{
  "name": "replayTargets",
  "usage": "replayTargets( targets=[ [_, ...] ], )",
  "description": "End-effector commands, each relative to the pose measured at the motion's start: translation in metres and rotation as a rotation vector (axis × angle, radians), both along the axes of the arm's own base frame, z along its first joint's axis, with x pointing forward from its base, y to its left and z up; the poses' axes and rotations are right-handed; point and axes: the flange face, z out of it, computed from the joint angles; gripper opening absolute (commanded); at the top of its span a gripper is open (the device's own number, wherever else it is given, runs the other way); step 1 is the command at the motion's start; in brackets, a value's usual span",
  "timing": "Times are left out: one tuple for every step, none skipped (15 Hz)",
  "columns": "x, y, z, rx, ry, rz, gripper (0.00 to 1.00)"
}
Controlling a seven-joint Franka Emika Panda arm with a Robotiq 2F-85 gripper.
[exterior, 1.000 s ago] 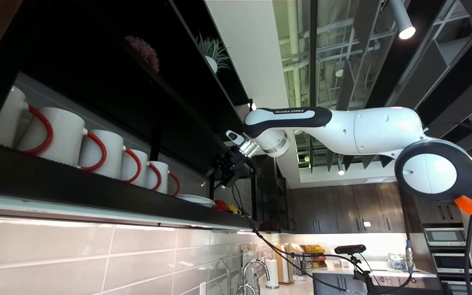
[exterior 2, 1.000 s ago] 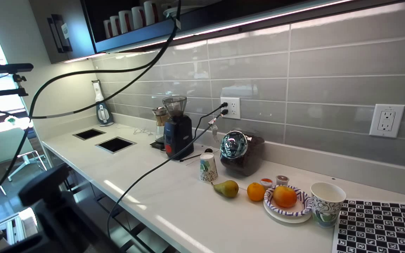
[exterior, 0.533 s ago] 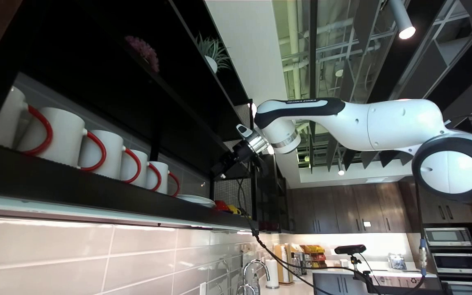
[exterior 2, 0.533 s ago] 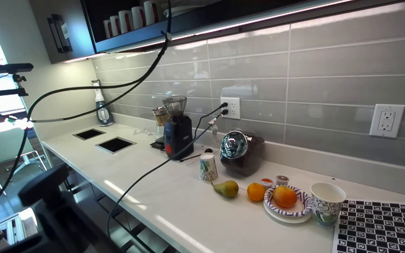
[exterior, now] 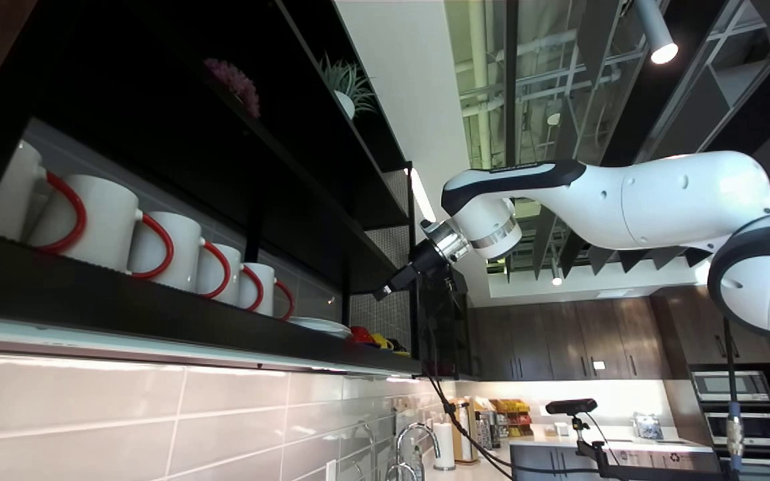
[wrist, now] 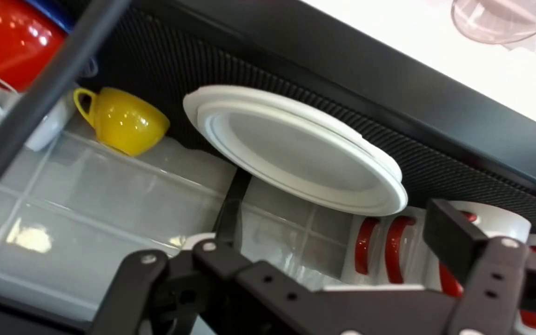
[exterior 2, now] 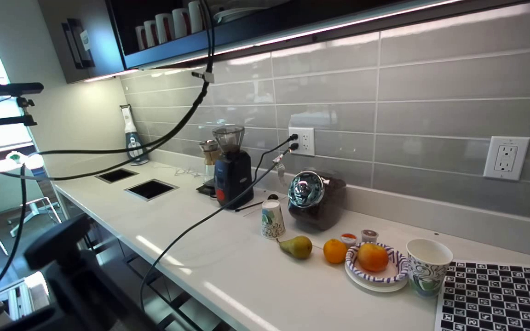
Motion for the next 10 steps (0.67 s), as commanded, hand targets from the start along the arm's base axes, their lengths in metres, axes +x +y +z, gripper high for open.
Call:
replayTargets(
  targets=[
    [-0.019, -0.001, -0.018, 0.149, 0.04, -0.131, 1.0],
    [-0.022, -0.002, -0.021, 0.186, 0.049, -0.171, 1.0],
    [-0.024, -0.004, -0.026, 0.23, 0.053, -0.201, 1.0],
    [-0.027, -0.005, -0.027, 0.268, 0.056, -0.238, 1.0],
    [-0.029, -0.005, -0.029, 0.296, 0.053, -0.267, 1.0],
    [-0.031, -0.006, -0.032, 0.313, 0.042, -0.291, 1.0],
    [-0.021, -0.008, -0.027, 0.255, 0.065, -0.244, 1.0],
    [-0.023, -0.009, -0.029, 0.273, 0.063, -0.264, 1.0],
    [-0.024, -0.008, -0.03, 0.282, 0.061, -0.274, 1.0],
    [-0.024, -0.008, -0.031, 0.286, 0.059, -0.279, 1.0]
  ],
)
